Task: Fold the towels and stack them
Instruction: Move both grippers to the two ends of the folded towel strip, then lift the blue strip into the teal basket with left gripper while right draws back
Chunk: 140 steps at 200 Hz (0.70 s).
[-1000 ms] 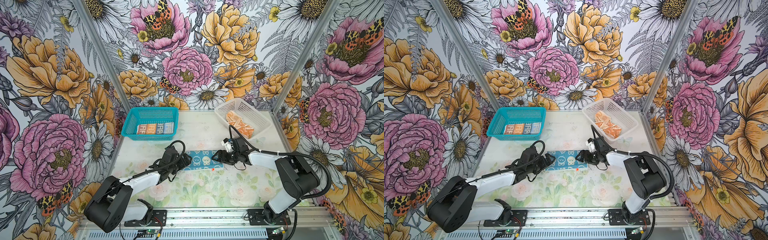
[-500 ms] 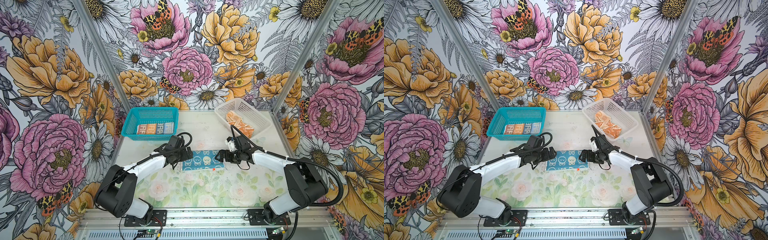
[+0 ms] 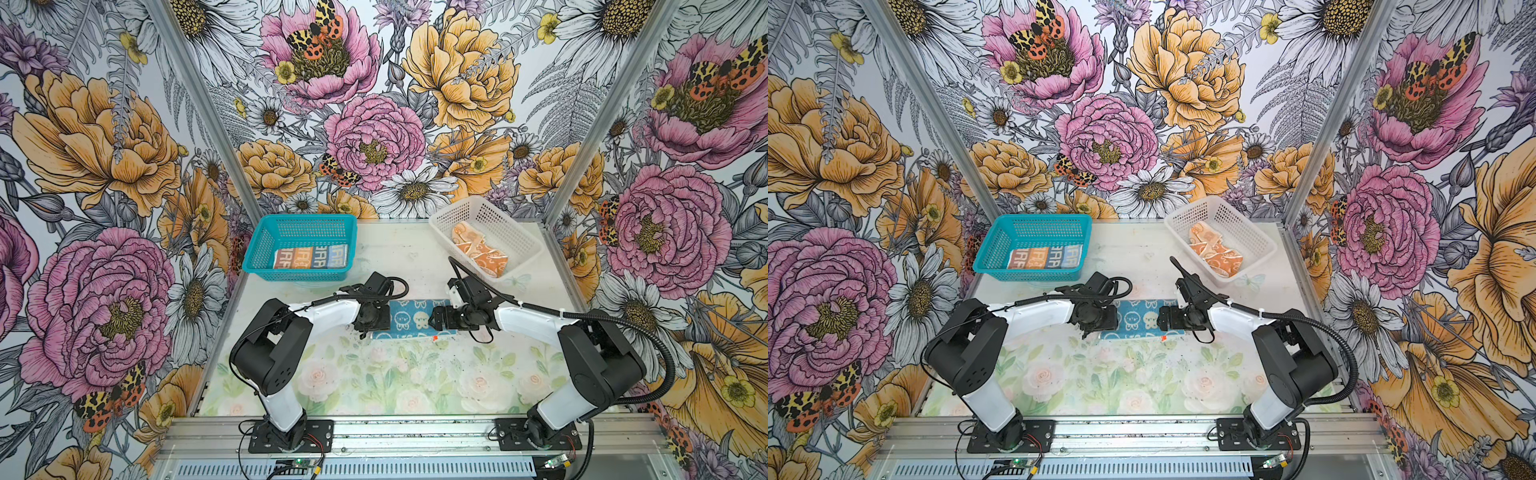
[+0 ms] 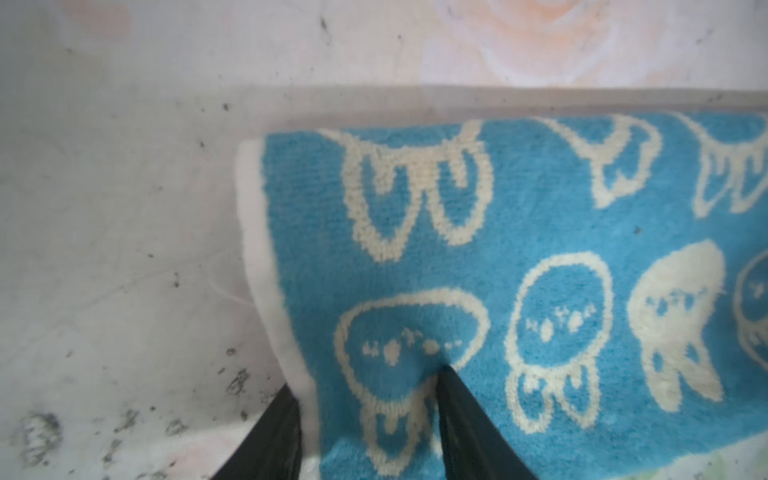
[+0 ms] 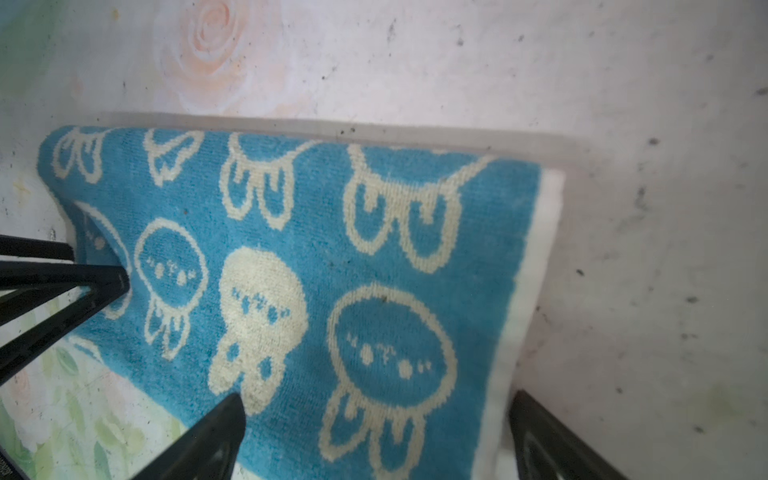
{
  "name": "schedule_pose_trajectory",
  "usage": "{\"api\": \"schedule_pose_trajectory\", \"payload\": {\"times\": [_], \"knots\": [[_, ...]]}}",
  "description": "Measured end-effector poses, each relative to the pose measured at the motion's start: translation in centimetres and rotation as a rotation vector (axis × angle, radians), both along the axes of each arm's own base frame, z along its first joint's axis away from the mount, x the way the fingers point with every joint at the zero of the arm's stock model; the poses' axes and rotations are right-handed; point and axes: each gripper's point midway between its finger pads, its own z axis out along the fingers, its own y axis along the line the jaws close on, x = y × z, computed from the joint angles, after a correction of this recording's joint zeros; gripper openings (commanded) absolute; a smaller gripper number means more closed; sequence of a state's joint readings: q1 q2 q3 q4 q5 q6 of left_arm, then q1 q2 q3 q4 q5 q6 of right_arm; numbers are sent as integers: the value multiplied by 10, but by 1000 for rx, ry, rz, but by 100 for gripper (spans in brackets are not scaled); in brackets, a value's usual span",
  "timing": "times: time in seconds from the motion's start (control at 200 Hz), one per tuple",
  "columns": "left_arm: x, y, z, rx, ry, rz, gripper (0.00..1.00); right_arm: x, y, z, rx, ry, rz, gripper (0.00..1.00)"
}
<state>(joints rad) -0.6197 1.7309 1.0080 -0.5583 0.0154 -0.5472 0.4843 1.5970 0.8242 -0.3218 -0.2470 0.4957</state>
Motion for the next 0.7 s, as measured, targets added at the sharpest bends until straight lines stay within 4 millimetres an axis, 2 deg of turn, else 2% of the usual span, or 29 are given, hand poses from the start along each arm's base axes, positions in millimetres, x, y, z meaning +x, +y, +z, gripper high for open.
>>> {"api": "schedule_pose_trajectory", "payload": {"times": [0.11, 0.23, 0.42, 0.515, 0.701], "knots": [[2, 4, -1, 44, 9, -14, 33, 1, -1, 0, -5, -4, -4, 99], [6, 7, 0, 98, 20, -28, 16, 2, -2, 1, -16, -1, -8, 99], [22, 11, 26, 166, -14, -58, 0, 20, -4, 17, -49, -50, -35, 99], [36, 13, 46, 190, -54, -62, 0, 35, -4, 33, -58, -96, -52, 99], [66, 31, 87, 245, -128, -37, 0, 63, 3, 73, -23, -183, -51, 99]]}}
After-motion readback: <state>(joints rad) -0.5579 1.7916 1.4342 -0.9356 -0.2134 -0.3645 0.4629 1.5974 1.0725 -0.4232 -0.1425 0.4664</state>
